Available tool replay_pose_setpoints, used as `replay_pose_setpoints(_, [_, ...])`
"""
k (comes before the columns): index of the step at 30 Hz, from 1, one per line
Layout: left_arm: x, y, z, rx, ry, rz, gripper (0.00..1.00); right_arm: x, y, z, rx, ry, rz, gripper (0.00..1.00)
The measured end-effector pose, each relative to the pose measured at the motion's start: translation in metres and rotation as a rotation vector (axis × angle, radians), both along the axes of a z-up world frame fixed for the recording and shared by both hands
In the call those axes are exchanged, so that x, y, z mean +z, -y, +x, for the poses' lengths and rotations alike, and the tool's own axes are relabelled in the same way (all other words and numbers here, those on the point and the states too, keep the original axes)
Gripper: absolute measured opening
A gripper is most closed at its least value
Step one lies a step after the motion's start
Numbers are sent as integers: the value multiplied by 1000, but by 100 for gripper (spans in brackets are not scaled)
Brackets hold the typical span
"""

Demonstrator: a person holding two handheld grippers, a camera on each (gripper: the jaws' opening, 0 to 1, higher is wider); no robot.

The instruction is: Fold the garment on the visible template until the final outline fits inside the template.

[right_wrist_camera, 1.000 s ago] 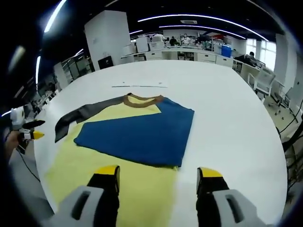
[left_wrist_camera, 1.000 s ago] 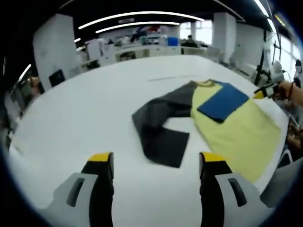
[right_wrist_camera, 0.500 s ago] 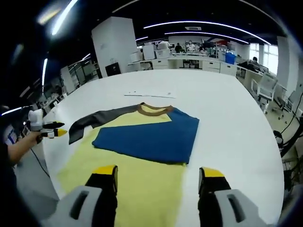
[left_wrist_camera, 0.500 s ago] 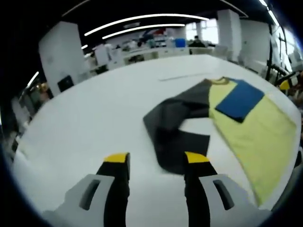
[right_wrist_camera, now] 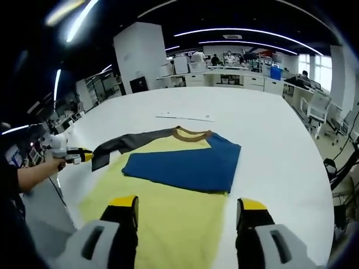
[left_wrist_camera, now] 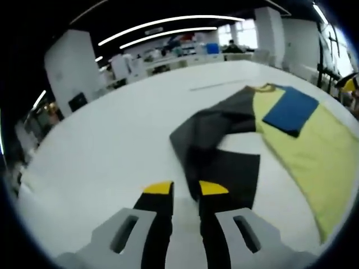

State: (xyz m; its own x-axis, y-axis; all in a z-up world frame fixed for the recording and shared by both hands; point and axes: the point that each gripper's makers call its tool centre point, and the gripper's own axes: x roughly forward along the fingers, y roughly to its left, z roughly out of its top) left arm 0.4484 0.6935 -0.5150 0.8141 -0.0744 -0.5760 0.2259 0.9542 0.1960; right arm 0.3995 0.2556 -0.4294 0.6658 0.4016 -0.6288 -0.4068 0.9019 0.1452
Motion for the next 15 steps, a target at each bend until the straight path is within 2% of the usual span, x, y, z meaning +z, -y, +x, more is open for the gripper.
replay_pose_setpoints(2, [-4,-2,0,6,-12,13,8,1,-3,-3,16,-4,0,74])
replay_pose_setpoints(5, [-6,-4,2,19,-9,-4,1,3,-6,-6,32,-7,-3,78])
replay_pose_setpoints(11, [-8,-9,5,9,-8,-2,0,3,-6,-12,48,-14,-5,85])
replay_pose_setpoints(15, [-3,-19,12,4,0,23,0,0,-2,-16,43,-28,-12,85])
